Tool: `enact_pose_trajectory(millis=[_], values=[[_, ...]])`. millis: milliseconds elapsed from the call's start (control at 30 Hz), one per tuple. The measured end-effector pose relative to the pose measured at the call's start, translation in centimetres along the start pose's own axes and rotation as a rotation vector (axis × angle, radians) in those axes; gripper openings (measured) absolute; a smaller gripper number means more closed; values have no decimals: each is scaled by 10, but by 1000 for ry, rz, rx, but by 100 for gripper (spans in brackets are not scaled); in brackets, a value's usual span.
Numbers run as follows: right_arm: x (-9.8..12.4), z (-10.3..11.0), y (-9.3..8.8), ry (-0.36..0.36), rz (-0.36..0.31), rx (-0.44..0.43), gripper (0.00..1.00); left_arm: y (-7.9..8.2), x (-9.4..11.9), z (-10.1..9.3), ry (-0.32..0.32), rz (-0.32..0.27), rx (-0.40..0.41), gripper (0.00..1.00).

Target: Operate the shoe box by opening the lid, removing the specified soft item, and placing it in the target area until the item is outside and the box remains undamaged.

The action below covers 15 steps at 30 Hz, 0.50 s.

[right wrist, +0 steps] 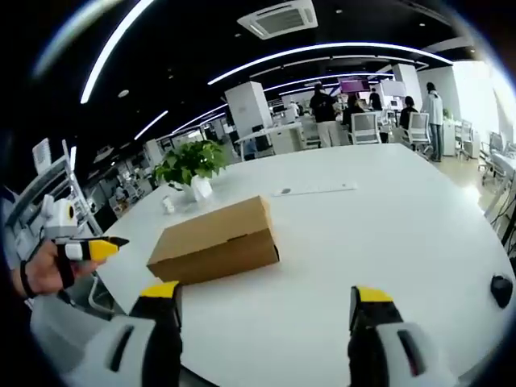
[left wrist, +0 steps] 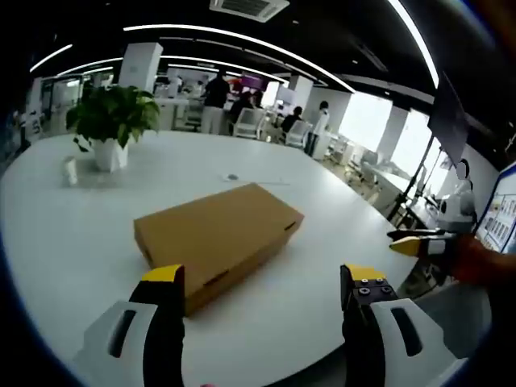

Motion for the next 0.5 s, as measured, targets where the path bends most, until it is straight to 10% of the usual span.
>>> enact_pose_trajectory(millis=[500], values=[[1,1,1,2,-6,1,85,1,1,1,2,-5,0,82]])
Point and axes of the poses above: the point that each gripper's makers call its tool centre point, and the gripper's own axes: x roughly backward along the fingers, z roughly to its left, y roughly out of its top, the point moved 9 cm from there along x, roughly backward along the fingers, and after that the axes turned 12 degrees about z, right-handed, at the moved point
